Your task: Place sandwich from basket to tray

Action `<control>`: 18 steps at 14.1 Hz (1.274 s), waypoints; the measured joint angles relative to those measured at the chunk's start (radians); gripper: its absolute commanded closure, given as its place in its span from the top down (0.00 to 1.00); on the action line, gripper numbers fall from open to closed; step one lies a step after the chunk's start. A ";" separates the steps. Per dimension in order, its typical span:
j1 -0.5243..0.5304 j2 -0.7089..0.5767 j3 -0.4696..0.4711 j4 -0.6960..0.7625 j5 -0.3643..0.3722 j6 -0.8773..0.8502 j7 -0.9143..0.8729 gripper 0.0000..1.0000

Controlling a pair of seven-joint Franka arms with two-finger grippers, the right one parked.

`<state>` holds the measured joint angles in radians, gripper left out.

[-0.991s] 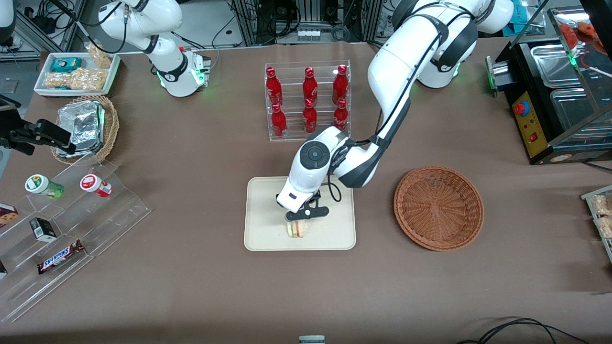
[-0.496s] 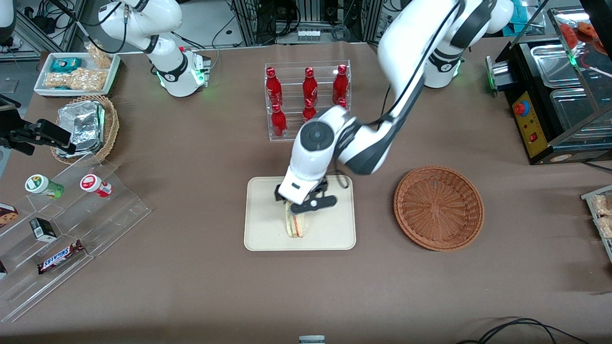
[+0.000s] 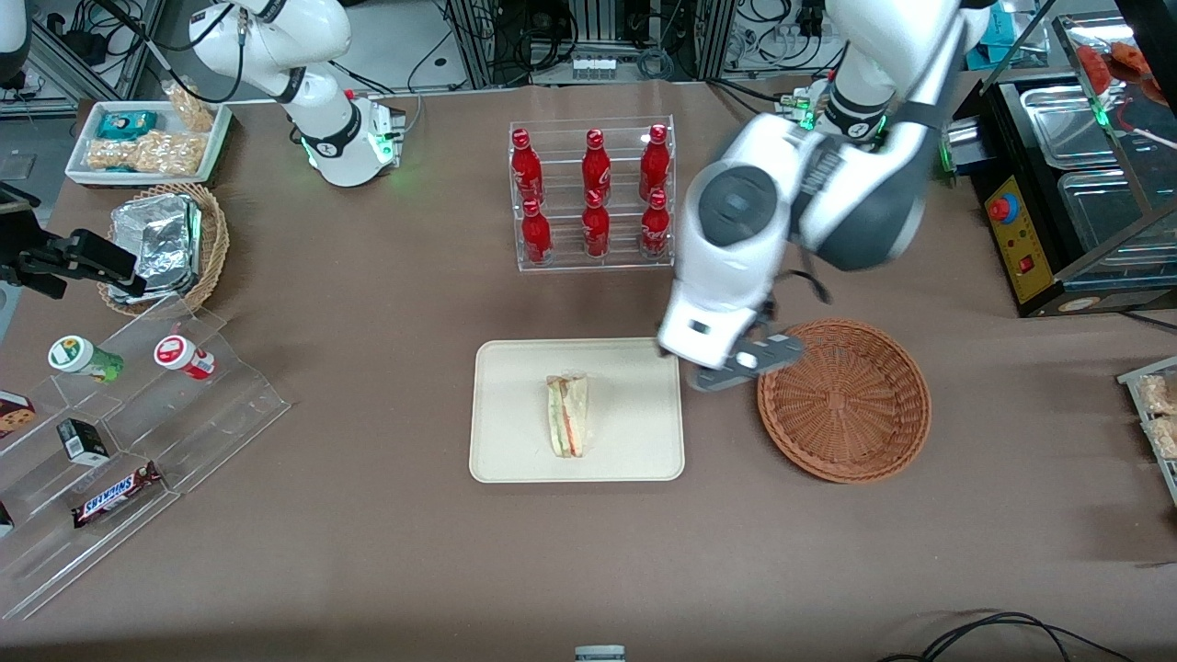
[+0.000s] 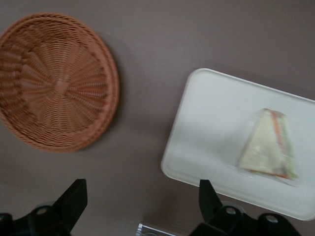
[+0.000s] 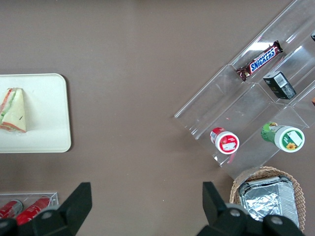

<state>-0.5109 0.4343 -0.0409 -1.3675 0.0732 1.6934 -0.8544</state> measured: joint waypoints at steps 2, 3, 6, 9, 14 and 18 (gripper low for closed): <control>0.067 -0.037 0.001 -0.084 0.000 0.000 0.094 1.00; 0.101 -0.064 0.001 -0.124 0.000 0.000 0.149 1.00; 0.220 -0.188 0.003 -0.255 -0.002 -0.011 0.352 1.00; 0.330 -0.321 0.004 -0.340 -0.008 -0.090 0.527 1.00; 0.436 -0.435 0.004 -0.356 -0.031 -0.144 0.712 1.00; 0.481 -0.459 -0.005 -0.338 -0.036 -0.141 0.736 1.00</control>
<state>-0.0303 -0.0251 -0.0455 -1.7052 0.0377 1.5526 -0.1184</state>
